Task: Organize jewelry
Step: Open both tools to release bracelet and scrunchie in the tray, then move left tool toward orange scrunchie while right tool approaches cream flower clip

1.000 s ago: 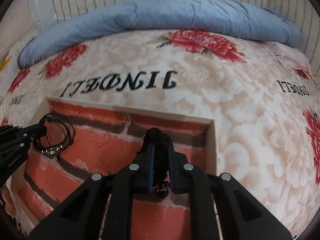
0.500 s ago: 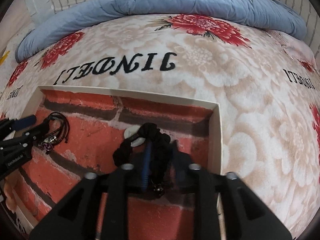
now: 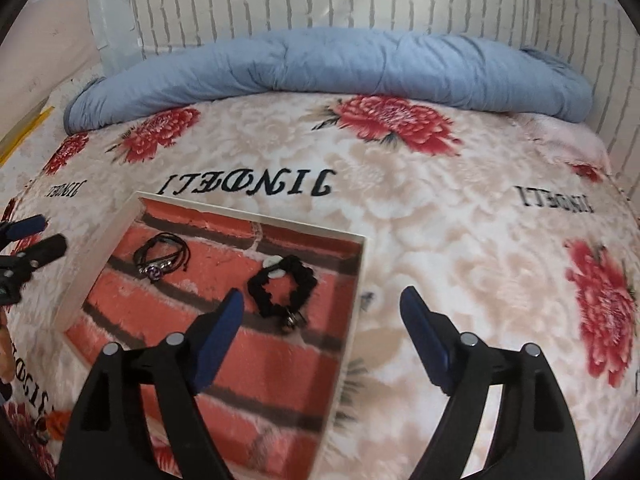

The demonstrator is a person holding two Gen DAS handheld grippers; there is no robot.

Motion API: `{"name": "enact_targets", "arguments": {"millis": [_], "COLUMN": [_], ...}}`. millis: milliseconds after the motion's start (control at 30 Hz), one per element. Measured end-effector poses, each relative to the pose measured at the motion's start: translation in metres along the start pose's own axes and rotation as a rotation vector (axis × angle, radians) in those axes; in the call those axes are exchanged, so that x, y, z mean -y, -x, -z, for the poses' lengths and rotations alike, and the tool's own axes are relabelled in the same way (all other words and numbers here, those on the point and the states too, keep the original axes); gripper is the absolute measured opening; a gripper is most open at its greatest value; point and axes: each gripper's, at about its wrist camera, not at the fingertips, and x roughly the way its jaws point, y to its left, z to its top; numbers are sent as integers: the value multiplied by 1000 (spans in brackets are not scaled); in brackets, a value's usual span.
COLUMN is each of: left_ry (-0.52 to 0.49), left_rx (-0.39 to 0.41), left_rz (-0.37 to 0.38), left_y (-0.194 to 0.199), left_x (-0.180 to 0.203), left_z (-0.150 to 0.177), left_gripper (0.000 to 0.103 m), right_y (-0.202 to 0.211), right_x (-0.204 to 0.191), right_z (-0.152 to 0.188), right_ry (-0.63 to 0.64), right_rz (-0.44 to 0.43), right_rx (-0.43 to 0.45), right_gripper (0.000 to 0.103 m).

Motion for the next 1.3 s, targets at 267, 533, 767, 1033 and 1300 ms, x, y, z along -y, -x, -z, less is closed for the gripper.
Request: {"name": "enact_targets", "arguments": {"millis": [267, 533, 767, 1033, 1300], "left_ry": [7, 11, 7, -5, 25], "left_rx": [69, 75, 51, 18, -12], "left_rz": [-29, -78, -89, -87, -89], "left_y": [71, 114, 127, 123, 105], "left_x": [-10, -16, -11, 1, -5], "left_z": [42, 86, 127, 174, 198], "left_gripper": [98, 98, 98, 98, 98], "right_y": [54, 83, 97, 106, 98], "right_x": [8, -1, -18, -41, -65], "right_z": [35, 88, 132, 176, 205], "right_ry": [-59, -95, -90, -61, -18], "right_rz": [11, 7, -1, -5, -31], "right_rx": [53, 57, 53, 45, 28], "right_gripper": [83, 83, 83, 83, 83]}}
